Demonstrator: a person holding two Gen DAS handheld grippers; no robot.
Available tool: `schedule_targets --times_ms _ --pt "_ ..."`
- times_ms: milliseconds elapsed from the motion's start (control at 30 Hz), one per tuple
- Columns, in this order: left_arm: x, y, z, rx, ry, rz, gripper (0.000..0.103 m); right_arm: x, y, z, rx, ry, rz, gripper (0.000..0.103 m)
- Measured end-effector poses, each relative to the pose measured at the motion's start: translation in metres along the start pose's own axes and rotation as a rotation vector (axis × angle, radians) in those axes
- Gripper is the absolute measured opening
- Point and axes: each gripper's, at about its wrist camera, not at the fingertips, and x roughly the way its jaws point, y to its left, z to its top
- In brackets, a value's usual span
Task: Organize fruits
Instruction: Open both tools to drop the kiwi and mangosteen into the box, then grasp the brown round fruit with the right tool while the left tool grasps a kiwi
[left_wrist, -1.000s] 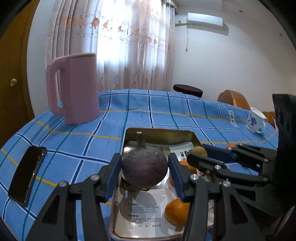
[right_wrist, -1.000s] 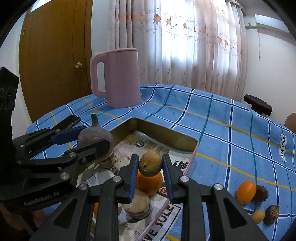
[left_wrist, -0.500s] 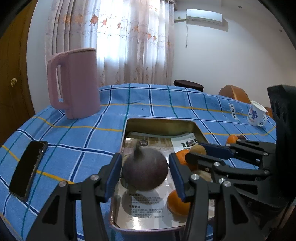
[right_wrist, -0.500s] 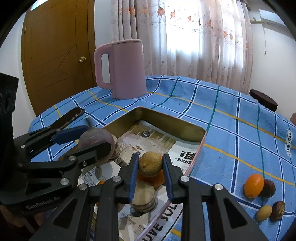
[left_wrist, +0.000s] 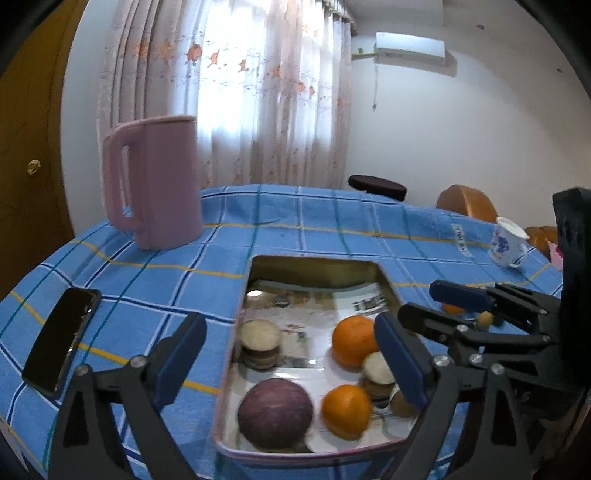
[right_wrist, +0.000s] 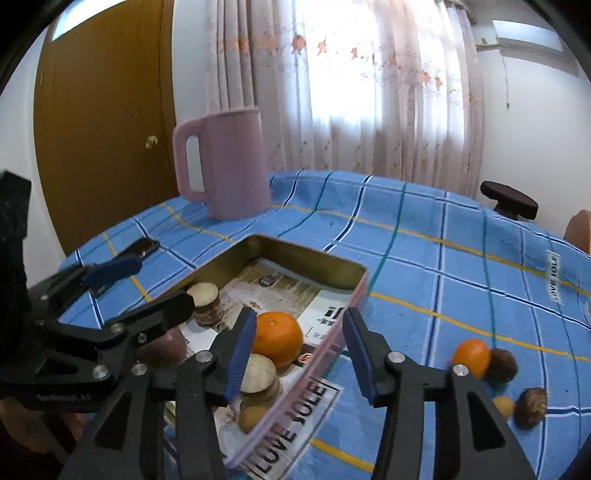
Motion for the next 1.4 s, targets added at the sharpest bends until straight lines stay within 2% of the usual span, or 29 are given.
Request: schedule_targets --times_ms 33,67,200,300,500,700,833,933,1000,1067,1167,1333,1400 --pt "-0.001 -0.004 0.001 0.009 -0.003 -0.011 0.094 -0.007 -0.005 -0.001 0.005 -0.015 -0.009 0.062" --pt "-0.003 -0.009 0.002 0.019 -0.010 -0.017 0.094 -0.015 -0.011 -0.002 0.007 -0.028 -0.024 0.064" --pt "-0.003 -0.032 0.008 0.051 -0.023 -0.060 0.095 -0.039 -0.042 -0.012 0.029 -0.040 -0.115 0.064" --pt "-0.001 -0.053 0.011 0.083 -0.021 -0.095 0.096 -0.052 -0.076 -0.023 0.062 -0.022 -0.227 0.064" --pt "0.009 -0.097 0.013 0.152 -0.012 -0.150 0.097 -0.071 -0.147 -0.039 0.220 0.012 -0.406 0.064" --pt "0.025 -0.130 0.013 0.193 0.016 -0.179 0.097 -0.058 -0.165 -0.048 0.259 0.109 -0.403 0.063" --pt "0.035 -0.146 0.012 0.211 0.044 -0.194 0.097 -0.042 -0.166 -0.051 0.268 0.177 -0.381 0.049" --pt "0.040 -0.153 0.010 0.218 0.052 -0.198 0.097 -0.032 -0.171 -0.054 0.287 0.225 -0.341 0.048" --pt "0.043 -0.156 0.008 0.221 0.063 -0.203 0.097 -0.027 -0.173 -0.055 0.296 0.251 -0.319 0.041" --pt "0.047 -0.159 0.007 0.225 0.074 -0.207 0.097 -0.021 -0.174 -0.058 0.299 0.278 -0.297 0.041" --pt "0.055 -0.165 0.004 0.237 0.110 -0.225 0.096 -0.028 -0.173 -0.058 0.305 0.241 -0.294 0.040" --pt "0.066 -0.178 0.002 0.245 0.164 -0.266 0.089 -0.049 -0.177 -0.061 0.324 0.184 -0.374 0.040" --pt "0.071 -0.186 0.002 0.253 0.177 -0.278 0.083 -0.057 -0.182 -0.063 0.334 0.168 -0.407 0.040"
